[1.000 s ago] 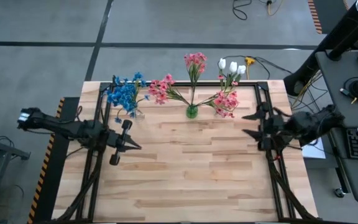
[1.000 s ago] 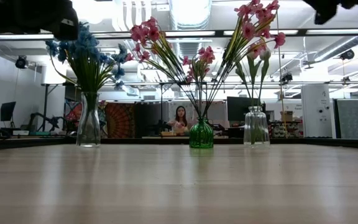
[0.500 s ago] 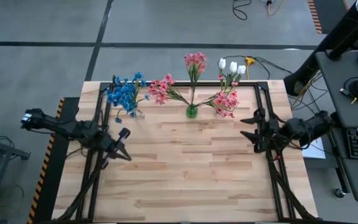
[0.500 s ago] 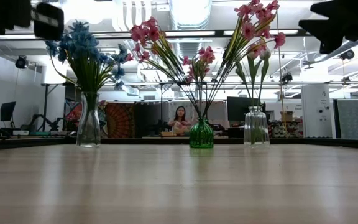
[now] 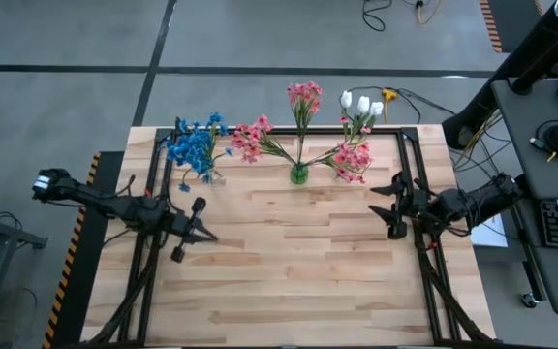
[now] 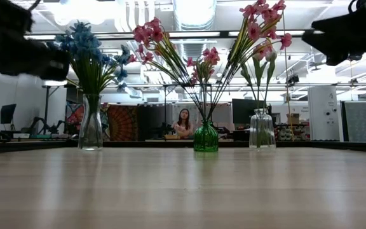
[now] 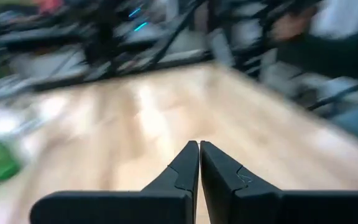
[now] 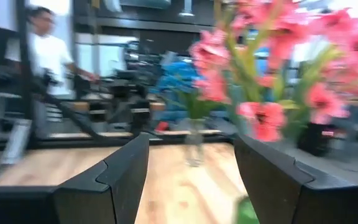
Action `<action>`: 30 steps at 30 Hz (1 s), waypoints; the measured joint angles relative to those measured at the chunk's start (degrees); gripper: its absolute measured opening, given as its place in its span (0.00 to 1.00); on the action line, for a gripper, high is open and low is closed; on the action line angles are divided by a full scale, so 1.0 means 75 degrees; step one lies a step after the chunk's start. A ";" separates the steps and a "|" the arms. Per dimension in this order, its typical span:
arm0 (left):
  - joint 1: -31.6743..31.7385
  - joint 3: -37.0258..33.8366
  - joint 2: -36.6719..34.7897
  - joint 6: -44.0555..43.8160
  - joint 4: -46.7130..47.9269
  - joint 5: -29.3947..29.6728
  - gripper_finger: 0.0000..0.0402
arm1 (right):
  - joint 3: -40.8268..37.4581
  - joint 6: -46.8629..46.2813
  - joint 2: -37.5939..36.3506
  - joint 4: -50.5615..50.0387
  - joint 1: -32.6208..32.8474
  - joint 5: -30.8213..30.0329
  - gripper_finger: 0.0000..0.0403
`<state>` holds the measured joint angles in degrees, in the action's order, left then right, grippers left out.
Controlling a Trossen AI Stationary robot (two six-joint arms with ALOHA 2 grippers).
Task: Sort flowers into vase by color
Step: Return to Home Position
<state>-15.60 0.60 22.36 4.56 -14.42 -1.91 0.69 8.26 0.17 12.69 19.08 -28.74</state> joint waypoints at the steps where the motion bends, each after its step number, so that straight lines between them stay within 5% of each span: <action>1: 0.0000 0.0000 0.0025 0.0015 0.0140 0.0393 0.00 | 0.0000 0.0067 0.0019 -0.0013 -0.0002 -0.0246 0.57; 4: 0.0008 0.0001 0.0117 -0.0053 0.0031 0.1202 0.00 | 0.0000 0.0280 0.0067 -0.0061 -0.0002 -0.0758 0.57; 14: 0.0006 0.0006 0.0214 -0.2093 0.0122 0.1385 0.00 | -0.0003 0.0436 0.0095 -0.0058 -0.0002 -0.0782 0.57; 30: 0.0006 0.0079 0.0685 -0.2052 0.0088 0.1385 0.00 | -0.0006 0.0242 0.0095 -0.0058 -0.0002 -0.0782 0.57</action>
<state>-15.55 1.19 27.50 -10.83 -13.76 8.47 0.64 10.08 0.89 12.25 19.07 -34.61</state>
